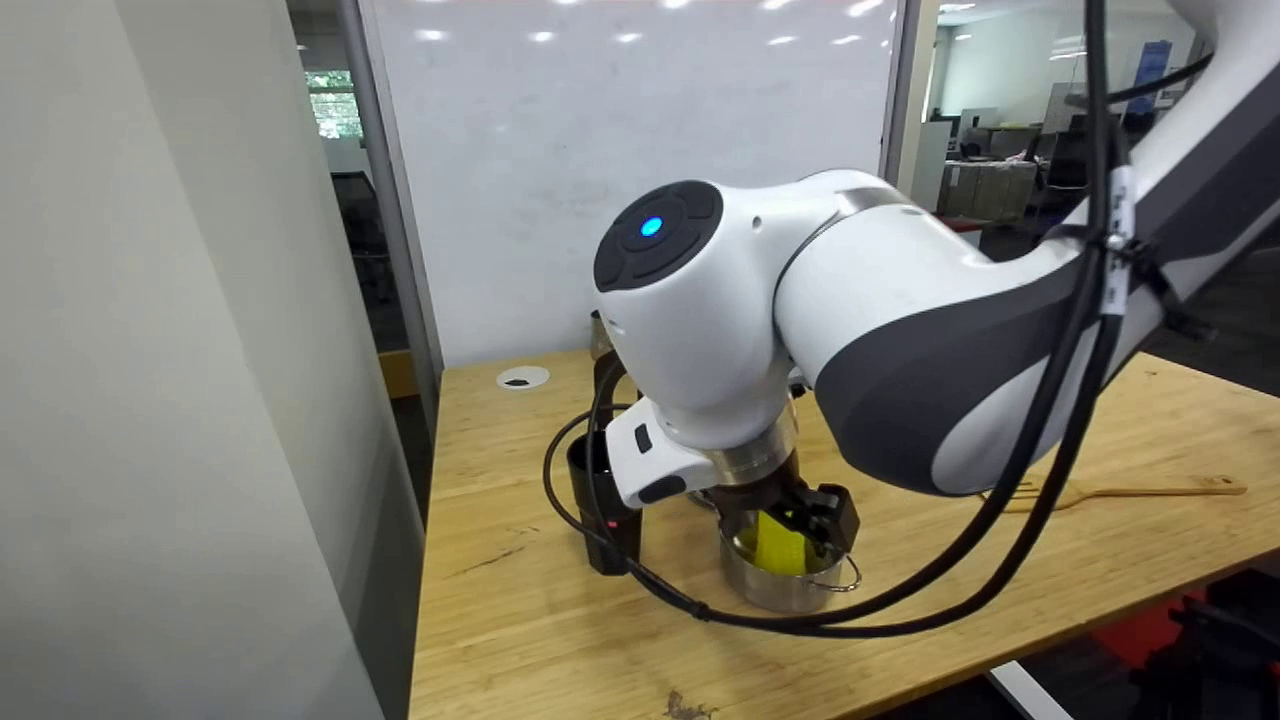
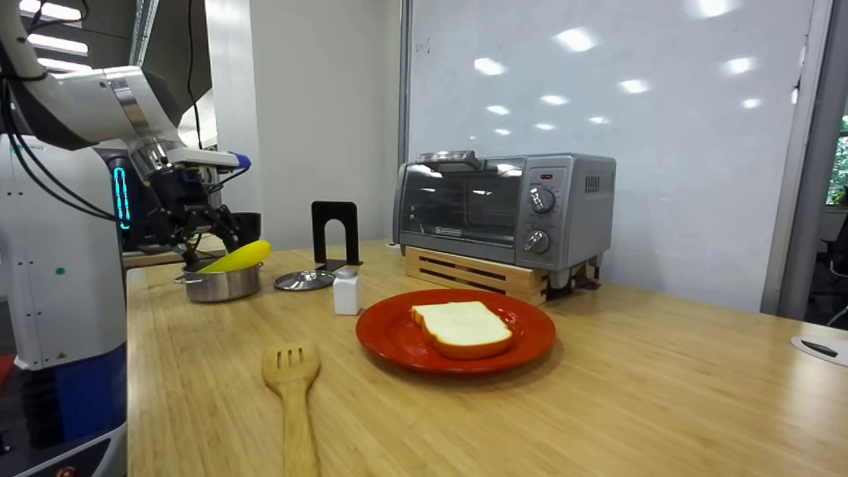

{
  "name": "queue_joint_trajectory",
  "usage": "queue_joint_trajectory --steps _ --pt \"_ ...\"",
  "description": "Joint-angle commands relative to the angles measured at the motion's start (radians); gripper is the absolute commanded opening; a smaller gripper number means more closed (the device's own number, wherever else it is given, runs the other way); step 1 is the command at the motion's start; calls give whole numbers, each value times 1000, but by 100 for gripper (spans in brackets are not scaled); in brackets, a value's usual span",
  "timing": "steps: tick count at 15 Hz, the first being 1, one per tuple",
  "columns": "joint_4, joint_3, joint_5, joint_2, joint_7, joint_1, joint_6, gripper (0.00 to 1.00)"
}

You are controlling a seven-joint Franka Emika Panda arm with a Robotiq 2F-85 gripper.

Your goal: Put the yellow object into the silver pot.

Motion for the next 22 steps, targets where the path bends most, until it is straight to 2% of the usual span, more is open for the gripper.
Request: queue_joint_trajectory --steps 1,4,10,15,18,22 --pt "-34 22 29 -106 46 -28 -37 100" --pt "-61 28 105 -227 43 -46 -63 100" --pt "-181 -58 284 -547 26 -139 -1 100" --pt "-286 -228 377 -767 8 -213 37 100" --pt "-336 -357 417 -832 -5 -273 49 100" --pt "-376 -488 481 -839 24 -348 105 100"
